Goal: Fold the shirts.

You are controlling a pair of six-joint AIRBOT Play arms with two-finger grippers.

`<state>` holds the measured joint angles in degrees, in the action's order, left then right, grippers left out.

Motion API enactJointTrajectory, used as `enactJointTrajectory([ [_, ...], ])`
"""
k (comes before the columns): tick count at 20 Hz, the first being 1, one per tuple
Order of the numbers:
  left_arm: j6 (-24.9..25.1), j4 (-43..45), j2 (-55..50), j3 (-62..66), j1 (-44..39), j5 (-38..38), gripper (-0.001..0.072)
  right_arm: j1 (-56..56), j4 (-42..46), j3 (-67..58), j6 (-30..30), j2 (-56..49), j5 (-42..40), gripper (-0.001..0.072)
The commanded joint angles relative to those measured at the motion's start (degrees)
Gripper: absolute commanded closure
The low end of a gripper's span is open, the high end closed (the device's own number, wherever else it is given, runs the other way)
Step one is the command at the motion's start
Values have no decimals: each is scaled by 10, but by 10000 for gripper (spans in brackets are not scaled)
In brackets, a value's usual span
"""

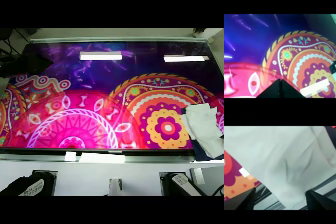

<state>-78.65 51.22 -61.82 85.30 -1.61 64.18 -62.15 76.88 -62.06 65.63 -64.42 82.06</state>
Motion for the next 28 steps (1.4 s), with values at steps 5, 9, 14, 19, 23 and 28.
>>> enactJointTrajectory([
  [5, 0, 0, 0, 0, 0, 0, 675, 1, -2, -84, -7, 22, -2, 73],
  [9, 0, 19, -10, 9, -3, -22, 678, 40, -43, -204, -53, 25, -87, 75],
  [14, -98, 374, -136, 119, -89, 99, 677, 380, 92, -246, -66, 9, -120, 77],
  [19, -131, 397, -209, 79, -128, 242, -6, 613, 76, -246, 11, -115, 13, 34],
  [23, -184, 385, -165, -7, -126, 136, -6, 642, 70, -246, 11, -157, 35, 34],
  [28, -181, 385, -169, -1, -126, 123, -6, 642, 72, -246, 11, -155, 34, 35],
])
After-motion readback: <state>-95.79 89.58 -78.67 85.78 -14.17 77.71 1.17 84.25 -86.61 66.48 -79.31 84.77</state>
